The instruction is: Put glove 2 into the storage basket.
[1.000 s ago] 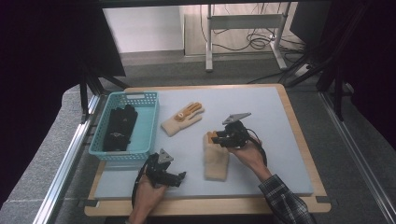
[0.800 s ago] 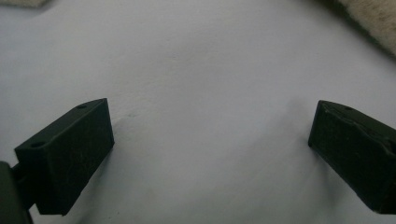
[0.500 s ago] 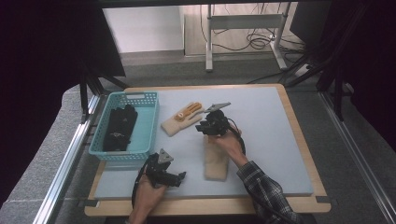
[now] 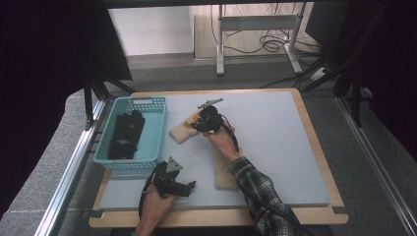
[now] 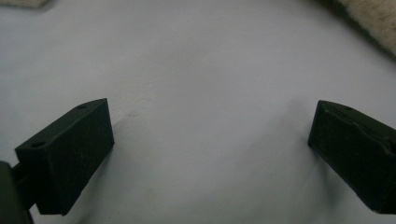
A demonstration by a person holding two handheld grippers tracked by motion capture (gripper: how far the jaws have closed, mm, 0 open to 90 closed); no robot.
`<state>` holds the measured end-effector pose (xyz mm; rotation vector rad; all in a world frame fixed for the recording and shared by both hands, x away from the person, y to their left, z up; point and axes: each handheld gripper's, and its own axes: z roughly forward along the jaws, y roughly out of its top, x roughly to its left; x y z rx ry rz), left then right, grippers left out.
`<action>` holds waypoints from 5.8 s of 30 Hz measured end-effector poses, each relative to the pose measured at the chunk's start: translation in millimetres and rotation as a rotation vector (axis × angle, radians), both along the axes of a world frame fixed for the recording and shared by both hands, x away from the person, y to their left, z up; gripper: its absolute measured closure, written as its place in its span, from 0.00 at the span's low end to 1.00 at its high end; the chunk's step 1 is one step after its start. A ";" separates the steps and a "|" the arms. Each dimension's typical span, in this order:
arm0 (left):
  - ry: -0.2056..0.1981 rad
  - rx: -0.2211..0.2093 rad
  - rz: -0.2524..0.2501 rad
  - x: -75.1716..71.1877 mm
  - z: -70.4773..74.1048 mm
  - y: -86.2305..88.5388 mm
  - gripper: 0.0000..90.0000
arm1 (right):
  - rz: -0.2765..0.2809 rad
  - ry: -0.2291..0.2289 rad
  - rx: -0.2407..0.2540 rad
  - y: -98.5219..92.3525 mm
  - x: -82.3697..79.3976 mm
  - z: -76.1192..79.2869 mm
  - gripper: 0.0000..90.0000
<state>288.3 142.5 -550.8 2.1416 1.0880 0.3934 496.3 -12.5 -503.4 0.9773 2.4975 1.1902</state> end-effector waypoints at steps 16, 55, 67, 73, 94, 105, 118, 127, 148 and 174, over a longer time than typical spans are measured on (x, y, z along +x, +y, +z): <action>-0.001 -0.001 0.000 -0.1 0.0 0.0 0.01 | -0.061 -0.076 -0.190 48.4 20.6 -22.3 0.60; -0.003 0.003 -0.003 0.0 -0.2 0.3 0.01 | 0.291 -0.141 -0.088 -41.9 -61.7 77.1 0.74; -0.002 -0.001 0.001 0.1 -0.1 -0.1 0.01 | 0.459 -0.150 -0.147 -105.5 -115.1 80.0 0.74; -0.001 -0.002 0.001 0.1 -0.1 -0.1 0.01 | 0.540 -0.129 -0.199 -117.2 -123.0 72.0 0.74; -0.001 0.001 -0.002 0.2 0.0 0.2 0.01 | 0.344 -0.040 -0.119 -137.8 -102.7 43.3 0.59; -0.003 -0.001 0.001 0.1 -0.2 -0.1 0.01 | 0.175 0.035 -0.014 -123.7 -136.9 24.5 0.46; -0.003 -0.002 0.002 0.1 -0.2 -0.1 0.01 | 0.282 -0.181 -0.213 -119.9 -152.5 35.0 0.72; -0.003 -0.001 0.000 0.1 -0.2 0.0 0.01 | 0.324 -0.120 -0.223 -113.2 -134.8 17.5 0.61; -0.001 -0.002 0.004 -0.1 -0.2 0.0 0.01 | 0.152 -0.017 -0.033 -188.7 -148.8 -1.8 0.92; -0.010 -0.010 0.017 -10.3 -2.0 17.2 0.02 | 0.229 -0.007 -0.029 -154.4 -167.0 -30.5 0.98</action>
